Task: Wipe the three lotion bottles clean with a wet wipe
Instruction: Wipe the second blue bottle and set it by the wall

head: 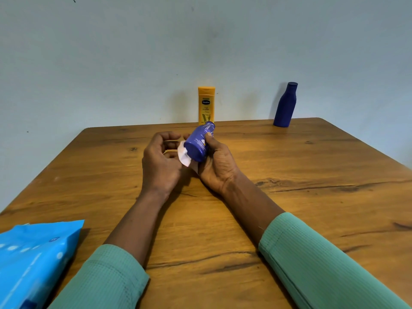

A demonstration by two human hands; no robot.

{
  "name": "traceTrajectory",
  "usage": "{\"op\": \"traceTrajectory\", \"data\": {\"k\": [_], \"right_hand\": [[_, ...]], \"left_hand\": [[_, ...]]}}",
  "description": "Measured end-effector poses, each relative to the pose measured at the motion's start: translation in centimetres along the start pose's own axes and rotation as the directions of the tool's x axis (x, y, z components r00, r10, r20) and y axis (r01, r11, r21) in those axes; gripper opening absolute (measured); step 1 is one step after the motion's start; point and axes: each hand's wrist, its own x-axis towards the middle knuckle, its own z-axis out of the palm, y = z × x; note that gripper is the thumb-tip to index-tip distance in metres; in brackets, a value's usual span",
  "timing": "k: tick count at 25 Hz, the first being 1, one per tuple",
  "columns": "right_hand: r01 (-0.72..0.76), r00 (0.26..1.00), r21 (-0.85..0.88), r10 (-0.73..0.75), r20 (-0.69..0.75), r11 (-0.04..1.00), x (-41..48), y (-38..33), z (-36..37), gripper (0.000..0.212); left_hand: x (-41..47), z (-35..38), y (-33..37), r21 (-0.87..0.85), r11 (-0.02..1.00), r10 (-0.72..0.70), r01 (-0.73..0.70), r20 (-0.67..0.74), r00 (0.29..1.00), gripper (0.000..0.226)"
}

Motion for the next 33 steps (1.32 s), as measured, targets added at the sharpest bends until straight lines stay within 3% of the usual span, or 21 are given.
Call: {"op": "traceTrajectory", "data": {"k": [3,7,9,11,14,16,20,26,28,31,33], "right_hand": [[0.044,0.999,-0.006,-0.044,0.004,0.999,0.3,-0.2,-0.2,0.052],[0.083,0.996,0.001,-0.082,-0.041,0.997,0.7,-0.4,-0.3,0.051],[0.081,0.995,0.017,-0.08,-0.052,0.997,0.9,-0.3,-0.5,0.047],[0.044,0.999,0.059,-0.043,-0.015,0.997,0.6,-0.6,-0.5,0.047],[0.011,0.995,0.06,-0.017,0.101,0.998,-0.2,-1.4,-0.5,0.034],[-0.002,0.997,0.054,-0.002,0.075,0.999,-0.4,-1.6,-0.6,0.018],[0.007,0.999,0.143,-0.012,0.035,0.99,-0.2,-1.5,-1.0,0.011],[0.057,0.995,0.129,-0.067,0.072,0.99,-0.3,-1.3,-0.8,0.009],[0.047,0.996,0.082,-0.053,0.066,0.995,-0.4,-1.1,-0.6,0.005],[-0.003,1.0,0.102,0.001,0.019,0.995,-0.7,-1.4,-0.2,0.027],[-0.025,1.0,0.144,0.024,0.007,0.989,-0.7,-1.7,-0.2,0.035]], "left_hand": [[0.1,0.1,0.4,-0.373,0.914,-0.163,0.158,0.017,0.986,0.029],[-0.4,0.3,1.1,-0.5,0.84,-0.199,0.21,0.076,0.977,0.014],[-0.3,0.1,0.9,-0.401,0.906,-0.121,0.137,0.064,0.991,0.012],[-0.4,0.0,0.8,-0.177,0.984,0.026,-0.01,0.085,0.996,0.017],[-1.4,1.2,1.7,0.008,0.982,0.183,-0.187,0.164,0.969,0.023],[-1.8,1.7,1.7,-0.03,0.989,0.15,-0.147,0.19,0.97,0.02],[-1.1,0.9,0.7,-0.076,0.99,-0.092,0.118,0.28,0.956,0.015],[-1.1,1.0,1.1,-0.104,0.971,-0.181,0.216,0.273,0.945,0.008],[-1.2,1.1,1.3,-0.11,0.98,-0.131,0.166,0.271,0.953,0.009],[-2.1,1.8,2.0,-0.004,0.999,0.048,-0.049,0.298,0.953,0.014],[-2.1,1.8,1.9,0.023,0.995,0.088,-0.1,0.312,0.946,0.017]]}}
